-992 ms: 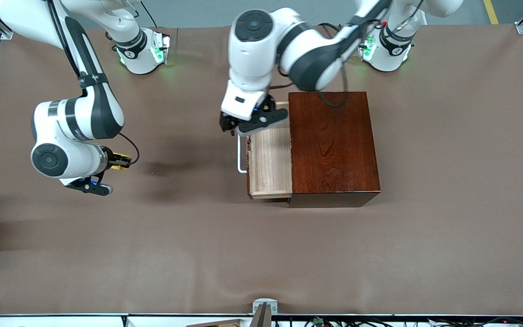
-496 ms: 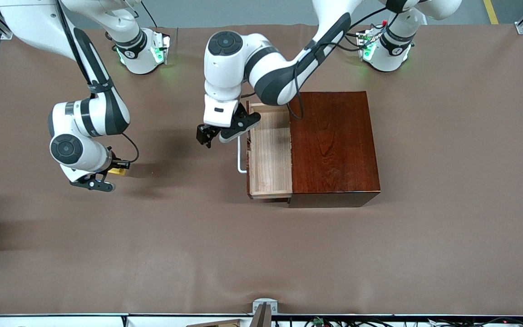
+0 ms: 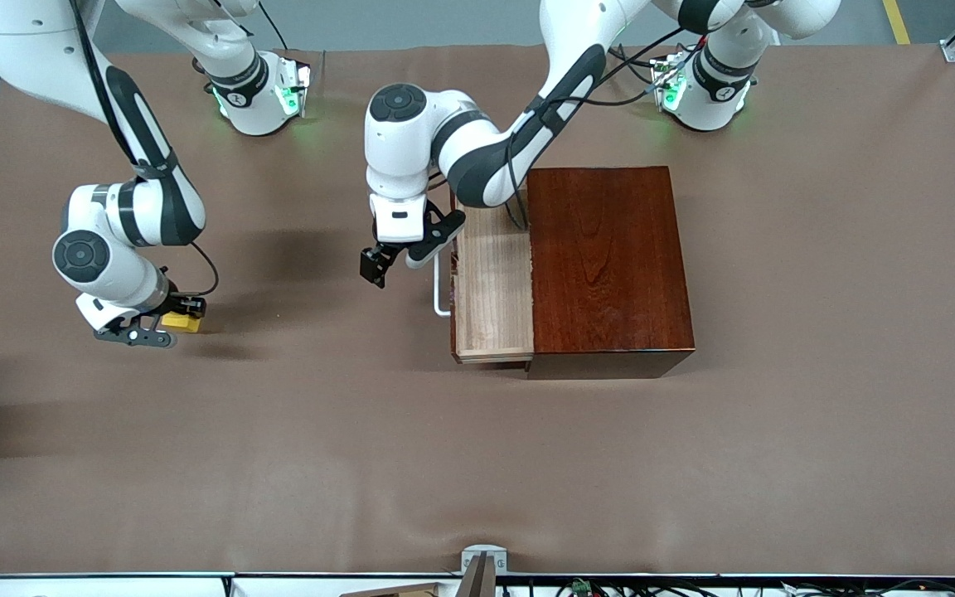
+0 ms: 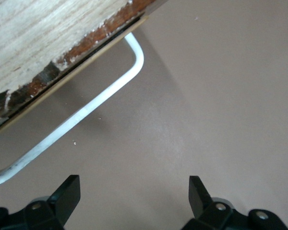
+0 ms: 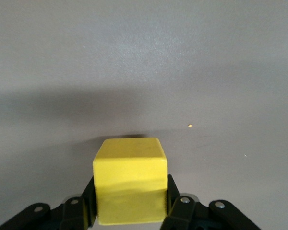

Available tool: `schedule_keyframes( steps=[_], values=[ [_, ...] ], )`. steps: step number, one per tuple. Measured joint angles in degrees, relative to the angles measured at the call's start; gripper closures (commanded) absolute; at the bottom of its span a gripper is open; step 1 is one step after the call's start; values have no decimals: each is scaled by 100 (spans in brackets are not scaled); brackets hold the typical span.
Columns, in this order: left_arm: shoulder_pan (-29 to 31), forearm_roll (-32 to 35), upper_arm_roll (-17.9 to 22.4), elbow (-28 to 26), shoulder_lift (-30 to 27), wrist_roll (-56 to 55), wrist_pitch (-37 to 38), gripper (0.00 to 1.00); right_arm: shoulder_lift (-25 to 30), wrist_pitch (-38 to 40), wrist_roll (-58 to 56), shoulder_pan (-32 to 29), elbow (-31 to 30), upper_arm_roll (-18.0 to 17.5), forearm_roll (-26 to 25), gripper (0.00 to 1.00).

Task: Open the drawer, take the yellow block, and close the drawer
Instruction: 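Set the cube down with the right gripper while the left gripper reaches the drawer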

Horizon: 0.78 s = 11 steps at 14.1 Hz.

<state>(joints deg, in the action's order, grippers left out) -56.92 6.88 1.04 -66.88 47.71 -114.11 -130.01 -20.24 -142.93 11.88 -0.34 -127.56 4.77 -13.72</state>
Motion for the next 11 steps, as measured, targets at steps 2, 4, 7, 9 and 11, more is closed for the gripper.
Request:
schedule_keyframes(
  steps=[2,4,7,9,11],
  values=[
    [3,0,49,6,33,-160,2,0,-132,-164,-1,-4,-67,-16,-1,80],
    [-2,0,114,5,64,-253,108,0,-136,-161,-1,-4,-66,-17,-5,0],
    [-9,-1,226,7,120,-333,257,0,-169,-116,1,-3,-68,-40,-5,0],
    [-19,0,229,24,130,-370,298,0,-169,-27,1,-3,-39,-48,-5,0],
    [-26,-1,228,66,140,-393,412,0,-141,185,1,-3,42,-53,-5,0]
  ],
)
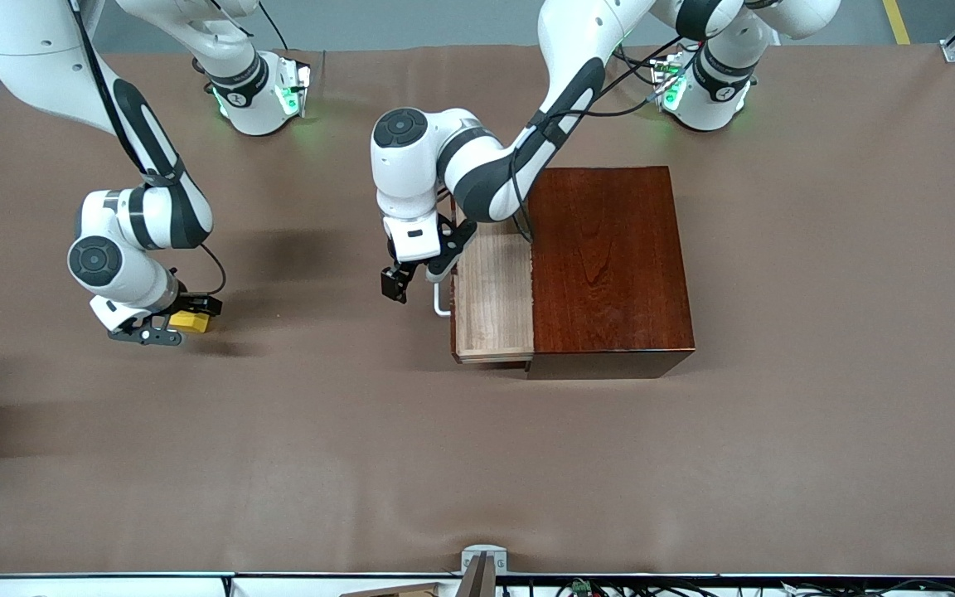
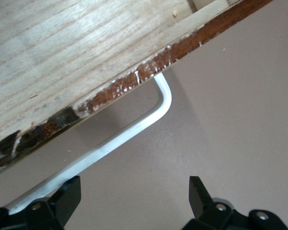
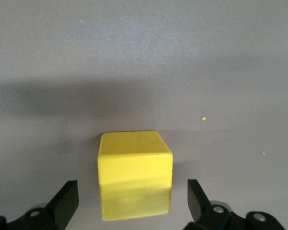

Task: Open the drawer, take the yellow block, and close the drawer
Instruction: 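Set the cube down with the right gripper while the left gripper reaches the drawer, then push the drawer shut with the left gripper while the right gripper withdraws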

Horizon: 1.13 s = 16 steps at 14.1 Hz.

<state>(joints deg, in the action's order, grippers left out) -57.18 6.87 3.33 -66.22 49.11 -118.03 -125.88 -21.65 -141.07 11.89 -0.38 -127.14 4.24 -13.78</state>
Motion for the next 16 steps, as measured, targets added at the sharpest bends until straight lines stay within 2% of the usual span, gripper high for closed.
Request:
schedule_keyframes(
  steps=[5,8,12,16],
  values=[
    [-1,0,39,165,6,-26,724,0,486,1408,5,17,508,-179,54,0],
    [21,0,147,206,-1,-32,1178,0,849,2322,-4,50,902,-334,465,0],
    [131,0,232,216,-79,-32,1908,0,972,3524,-189,123,1797,-372,595,0],
    [214,0,233,216,-153,-32,2433,0,979,4734,-915,119,2831,-342,794,0]
  ],
)
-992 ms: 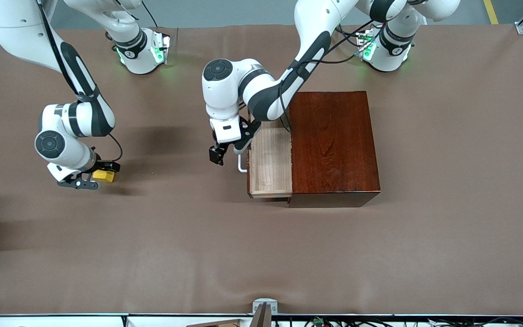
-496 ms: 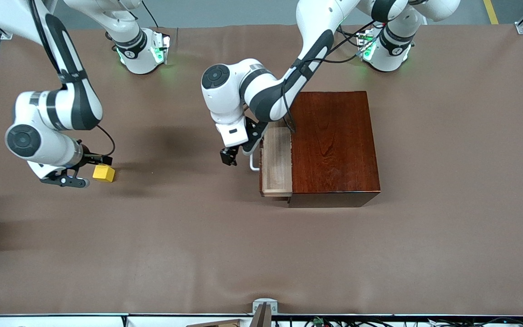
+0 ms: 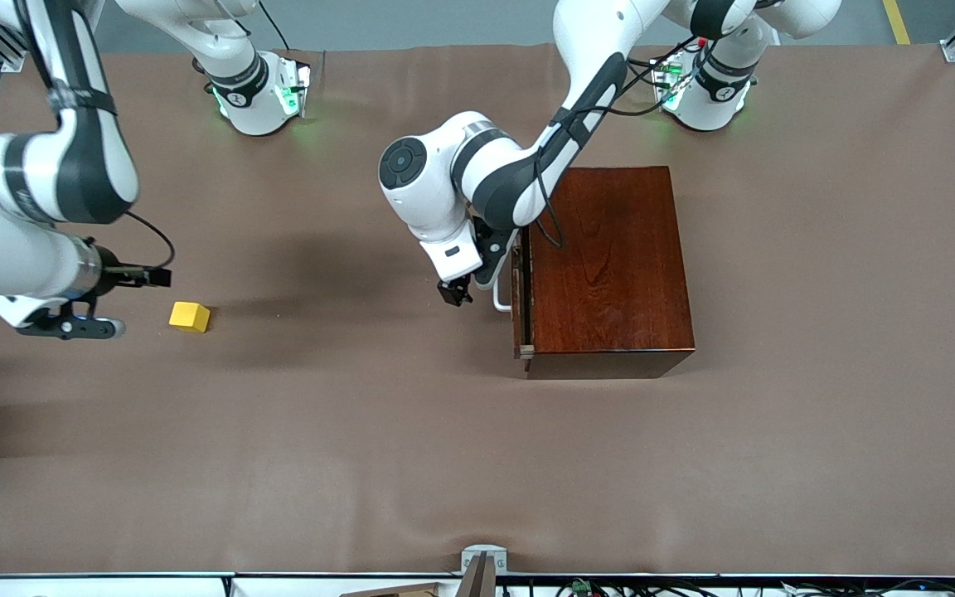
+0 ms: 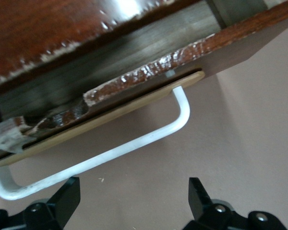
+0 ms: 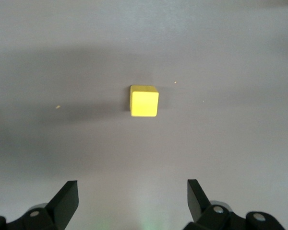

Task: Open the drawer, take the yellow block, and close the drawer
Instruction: 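Push the drawer shut with the left gripper while the right gripper withdraws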

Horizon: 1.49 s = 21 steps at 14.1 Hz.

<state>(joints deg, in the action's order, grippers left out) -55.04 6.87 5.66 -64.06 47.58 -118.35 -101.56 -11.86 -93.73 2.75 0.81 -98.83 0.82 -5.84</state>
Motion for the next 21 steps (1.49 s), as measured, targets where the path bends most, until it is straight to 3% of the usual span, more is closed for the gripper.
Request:
schedule_keyframes(
  steps=[5,9,12,18,21],
  values=[
    [151,0,18,-2,-65,0,324,0,9,1005,-100,-9,1510,46,298,0],
    [213,0,23,-3,-145,0,681,0,-87,1188,-122,-1,2255,-27,355,0],
    [220,0,29,-4,-186,0,799,0,-116,1746,-188,-13,2831,-45,631,0],
    [236,0,35,-7,-232,0,885,0,-50,2024,-241,-46,3175,-22,720,0],
    [272,0,41,-16,-232,0,975,0,283,2212,-248,-54,2966,-9,720,0]
  ],
)
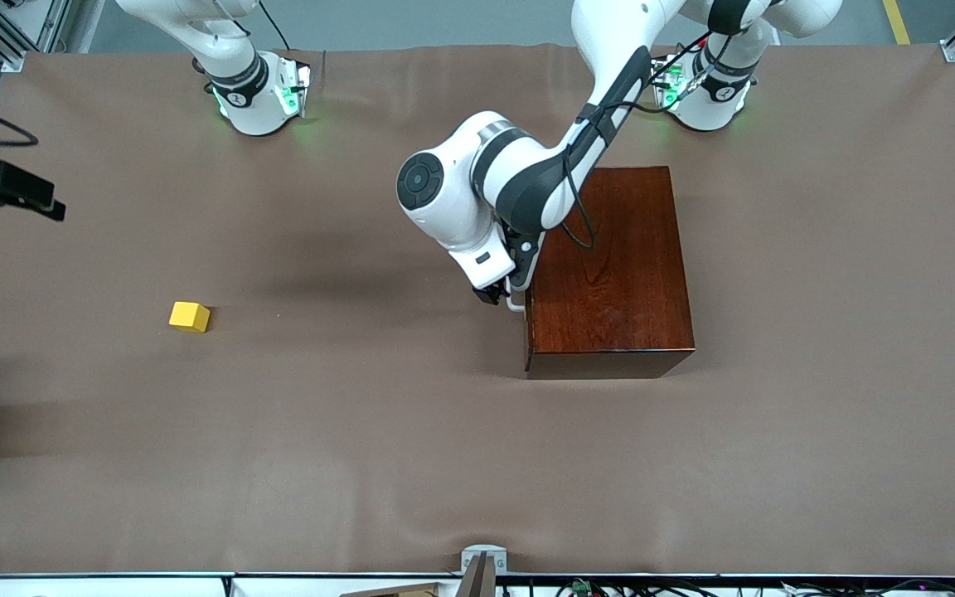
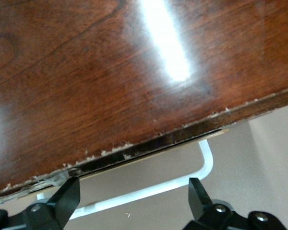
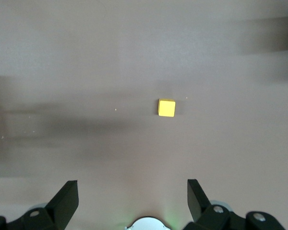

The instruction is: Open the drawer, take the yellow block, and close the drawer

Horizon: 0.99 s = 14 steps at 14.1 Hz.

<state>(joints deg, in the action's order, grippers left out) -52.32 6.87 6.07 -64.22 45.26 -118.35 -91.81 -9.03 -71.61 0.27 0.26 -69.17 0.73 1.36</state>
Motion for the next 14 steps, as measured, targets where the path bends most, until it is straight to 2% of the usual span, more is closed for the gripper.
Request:
schedule_keyframes(
  steps=[6,8,14],
  values=[
    [71,-2,34,16,-71,11,1,0,976,-678,-5,-1,-1558,4,0,0],
    [107,-3,37,54,-274,321,-61,0,1048,-761,-7,-1,-1668,4,-9,0],
    [502,-3,112,52,-1571,1618,131,0,1045,-853,-114,-2,-1547,11,-314,0]
  ],
)
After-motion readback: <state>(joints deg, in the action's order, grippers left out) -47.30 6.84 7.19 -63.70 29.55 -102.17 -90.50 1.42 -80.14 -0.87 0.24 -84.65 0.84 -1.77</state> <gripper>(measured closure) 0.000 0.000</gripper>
